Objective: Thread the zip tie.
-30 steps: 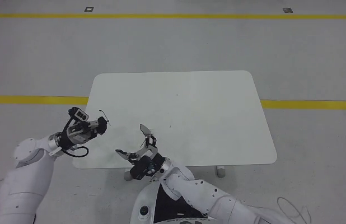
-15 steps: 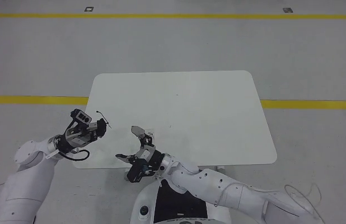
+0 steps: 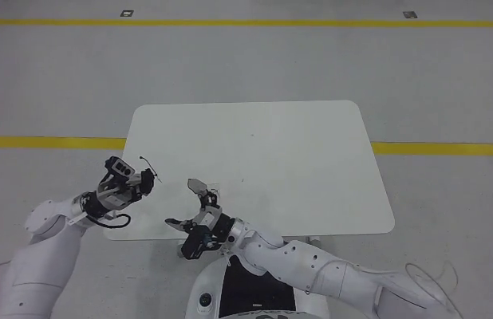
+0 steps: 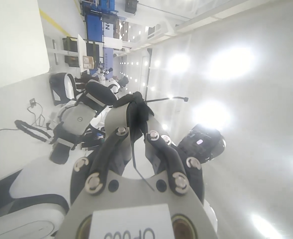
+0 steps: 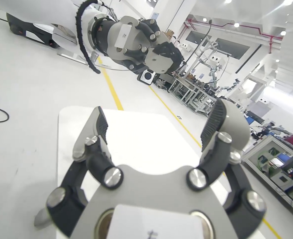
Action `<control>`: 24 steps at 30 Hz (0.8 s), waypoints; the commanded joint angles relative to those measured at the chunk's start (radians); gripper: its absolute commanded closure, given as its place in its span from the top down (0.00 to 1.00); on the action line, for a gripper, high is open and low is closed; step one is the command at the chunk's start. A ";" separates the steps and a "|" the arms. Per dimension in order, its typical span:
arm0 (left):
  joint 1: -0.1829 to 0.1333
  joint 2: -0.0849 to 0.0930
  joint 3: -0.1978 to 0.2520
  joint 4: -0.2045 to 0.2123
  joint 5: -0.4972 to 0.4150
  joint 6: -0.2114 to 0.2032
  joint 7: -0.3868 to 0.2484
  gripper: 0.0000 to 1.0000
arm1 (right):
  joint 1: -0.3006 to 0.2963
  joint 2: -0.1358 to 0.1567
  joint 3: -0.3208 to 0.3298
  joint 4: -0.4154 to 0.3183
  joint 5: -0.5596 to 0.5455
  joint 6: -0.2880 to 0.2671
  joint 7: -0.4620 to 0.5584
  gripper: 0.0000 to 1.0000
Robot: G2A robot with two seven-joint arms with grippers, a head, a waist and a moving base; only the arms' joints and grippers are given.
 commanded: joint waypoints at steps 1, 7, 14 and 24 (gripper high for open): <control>-0.003 -0.003 0.015 0.001 -0.027 0.022 -0.010 0.00 | -0.008 0.007 0.021 -0.001 0.000 0.000 -0.025 1.00; 0.000 -0.016 0.071 -0.020 -0.053 0.016 -0.004 0.00 | -0.035 0.037 0.070 -0.018 0.000 0.000 -0.076 1.00; -0.008 -0.030 0.114 -0.035 -0.117 0.028 0.034 0.00 | -0.060 0.067 0.097 -0.015 0.000 0.000 -0.146 1.00; -0.008 -0.030 0.114 -0.035 -0.117 0.028 0.034 0.00 | -0.060 0.067 0.097 -0.015 0.000 0.000 -0.146 1.00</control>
